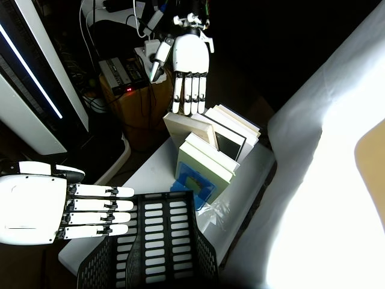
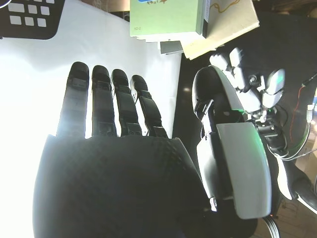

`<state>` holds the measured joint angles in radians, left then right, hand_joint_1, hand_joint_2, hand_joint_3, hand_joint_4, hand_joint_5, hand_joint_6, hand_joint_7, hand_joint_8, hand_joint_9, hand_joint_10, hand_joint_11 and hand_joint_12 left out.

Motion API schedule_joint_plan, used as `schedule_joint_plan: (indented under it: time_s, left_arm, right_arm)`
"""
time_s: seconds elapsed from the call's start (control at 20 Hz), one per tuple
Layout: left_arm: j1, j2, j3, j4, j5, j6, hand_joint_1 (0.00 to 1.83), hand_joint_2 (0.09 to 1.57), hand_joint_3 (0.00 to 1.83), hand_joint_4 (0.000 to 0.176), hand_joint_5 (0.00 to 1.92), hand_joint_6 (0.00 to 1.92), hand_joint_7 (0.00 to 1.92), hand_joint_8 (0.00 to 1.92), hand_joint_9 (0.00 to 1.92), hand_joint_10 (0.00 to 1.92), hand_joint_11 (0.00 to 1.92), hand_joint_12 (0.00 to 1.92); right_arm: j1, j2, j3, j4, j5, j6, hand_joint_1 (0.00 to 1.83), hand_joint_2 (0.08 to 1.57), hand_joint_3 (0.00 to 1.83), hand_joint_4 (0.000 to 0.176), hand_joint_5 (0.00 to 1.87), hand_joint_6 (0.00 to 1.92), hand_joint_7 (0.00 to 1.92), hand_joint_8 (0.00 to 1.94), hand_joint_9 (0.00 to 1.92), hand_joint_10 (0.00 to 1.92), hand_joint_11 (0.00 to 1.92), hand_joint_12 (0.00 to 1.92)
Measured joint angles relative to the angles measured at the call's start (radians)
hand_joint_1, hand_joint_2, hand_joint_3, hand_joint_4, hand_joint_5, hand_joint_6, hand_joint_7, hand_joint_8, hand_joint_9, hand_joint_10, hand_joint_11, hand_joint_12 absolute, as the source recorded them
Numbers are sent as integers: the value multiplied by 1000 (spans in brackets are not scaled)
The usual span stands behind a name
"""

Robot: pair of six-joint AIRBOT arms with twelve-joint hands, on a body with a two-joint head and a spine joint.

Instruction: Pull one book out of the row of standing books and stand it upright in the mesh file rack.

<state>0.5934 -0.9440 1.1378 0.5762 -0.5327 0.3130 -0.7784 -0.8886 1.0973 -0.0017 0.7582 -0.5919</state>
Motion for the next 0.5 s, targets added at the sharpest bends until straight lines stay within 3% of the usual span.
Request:
schedule_joint_plan:
  time_s: [0.05, 0.2, 0.5]
  left_arm:
    - [-3, 0, 1, -10, 5, 0, 168, 1239, 0, 0, 540, 74, 47, 4, 0, 0, 0, 0]
    - [-27, -11, 21, -22, 29, 0, 176, 1243, 1, 0, 636, 43, 0, 0, 0, 0, 0, 0]
    - [-62, -65, 65, -39, 107, 0, 41, 1251, 5, 0, 625, 16, 0, 0, 0, 0, 0, 0]
  right_arm:
    - [0, 0, 0, 1, 0, 0, 391, 1342, 0, 0, 0, 0, 0, 0, 0, 0, 0, 0]
    - [-8, 0, 0, 3, 5, 0, 413, 1353, 1, 0, 0, 0, 0, 0, 0, 0, 0, 0]
    - [-11, -1, 0, 5, 2, 8, 343, 1342, 0, 0, 0, 0, 0, 0, 0, 0, 0, 0]
